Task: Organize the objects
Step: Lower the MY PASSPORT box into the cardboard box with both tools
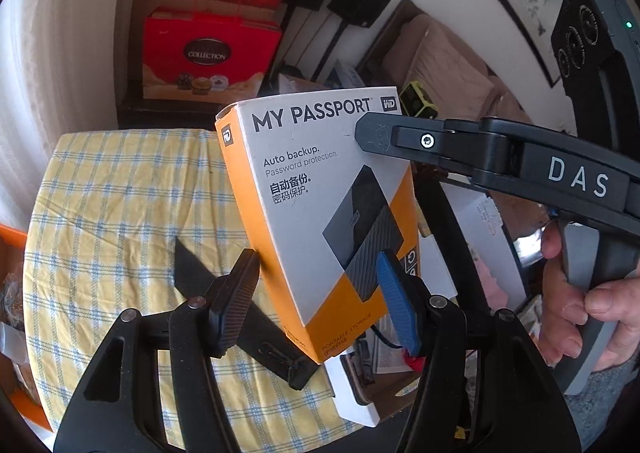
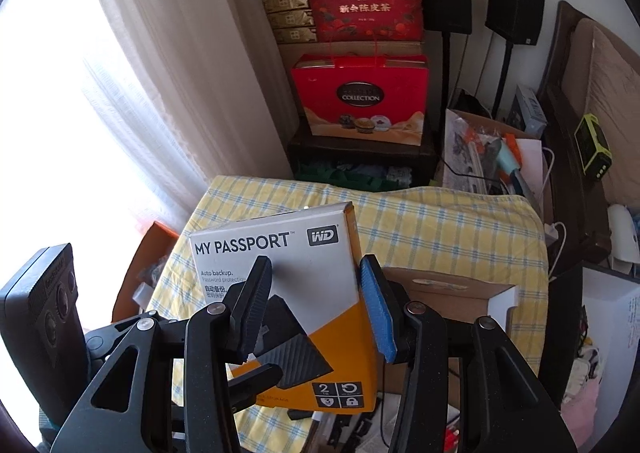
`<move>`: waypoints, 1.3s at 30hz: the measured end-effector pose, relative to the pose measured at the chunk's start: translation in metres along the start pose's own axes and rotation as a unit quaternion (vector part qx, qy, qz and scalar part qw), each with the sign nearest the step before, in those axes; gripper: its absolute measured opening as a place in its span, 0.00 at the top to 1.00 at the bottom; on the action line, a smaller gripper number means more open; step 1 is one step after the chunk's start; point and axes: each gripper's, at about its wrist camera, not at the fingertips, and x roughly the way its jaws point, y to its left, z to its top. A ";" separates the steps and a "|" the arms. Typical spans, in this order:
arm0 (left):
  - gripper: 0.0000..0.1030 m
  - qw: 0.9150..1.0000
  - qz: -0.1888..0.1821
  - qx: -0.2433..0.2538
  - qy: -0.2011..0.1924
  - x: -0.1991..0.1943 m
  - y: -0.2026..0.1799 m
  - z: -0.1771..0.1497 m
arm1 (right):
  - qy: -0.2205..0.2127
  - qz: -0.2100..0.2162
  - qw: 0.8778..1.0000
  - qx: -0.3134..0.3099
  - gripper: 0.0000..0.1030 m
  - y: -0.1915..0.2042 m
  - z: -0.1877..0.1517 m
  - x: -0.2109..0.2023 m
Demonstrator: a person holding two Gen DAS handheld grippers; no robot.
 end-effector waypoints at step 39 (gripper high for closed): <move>0.22 0.996 0.030 0.026 0.080 0.073 -0.048 0.005 | 0.055 0.008 0.989 0.135 0.54 -0.137 -0.061 0.057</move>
